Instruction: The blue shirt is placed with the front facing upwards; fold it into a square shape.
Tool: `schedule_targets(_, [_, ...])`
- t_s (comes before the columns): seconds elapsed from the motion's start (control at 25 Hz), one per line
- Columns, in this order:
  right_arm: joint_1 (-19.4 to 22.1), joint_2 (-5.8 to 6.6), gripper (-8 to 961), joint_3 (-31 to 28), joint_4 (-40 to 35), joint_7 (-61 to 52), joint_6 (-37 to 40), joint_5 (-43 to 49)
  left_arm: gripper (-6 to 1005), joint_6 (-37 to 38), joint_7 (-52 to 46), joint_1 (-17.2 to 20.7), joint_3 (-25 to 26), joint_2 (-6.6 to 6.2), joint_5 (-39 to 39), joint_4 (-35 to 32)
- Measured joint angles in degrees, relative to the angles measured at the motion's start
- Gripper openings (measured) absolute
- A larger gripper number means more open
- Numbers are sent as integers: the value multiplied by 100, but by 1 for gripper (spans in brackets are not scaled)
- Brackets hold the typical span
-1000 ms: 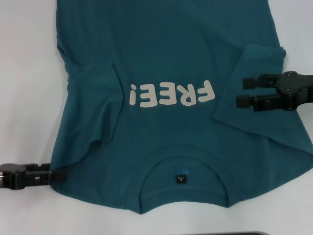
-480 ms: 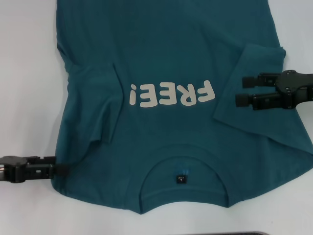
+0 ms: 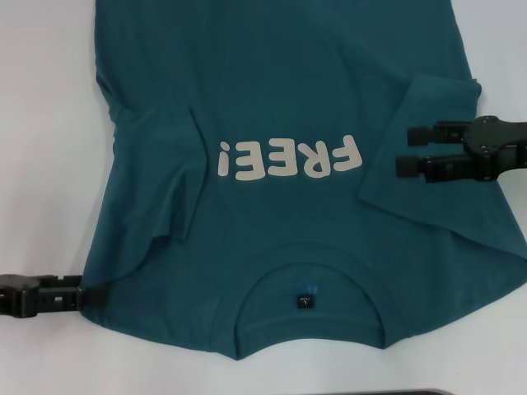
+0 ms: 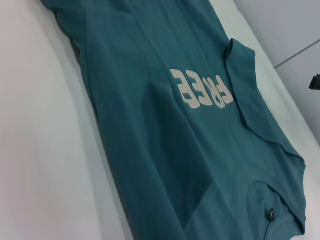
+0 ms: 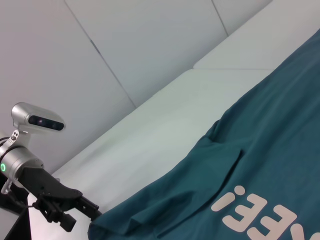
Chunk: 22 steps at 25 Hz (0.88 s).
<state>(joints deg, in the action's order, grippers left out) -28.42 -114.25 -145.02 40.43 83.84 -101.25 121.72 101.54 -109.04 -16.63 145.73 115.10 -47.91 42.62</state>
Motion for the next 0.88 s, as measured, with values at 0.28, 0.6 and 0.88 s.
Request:
schedule_targets(0.28, [-6,0,925,0,0,0,-1,-9,885,-15,9,17,-16,30,21,0])
schedule_targets(0.6, [-6,0,924,0,0,0,-15,-17,884,-113,10,-47,-71,76,71,-30])
schedule_targets(0.88, [-6,0,924,0,0,0,-9,-17,884,-144,-8,-50,-44,45,71,-28])
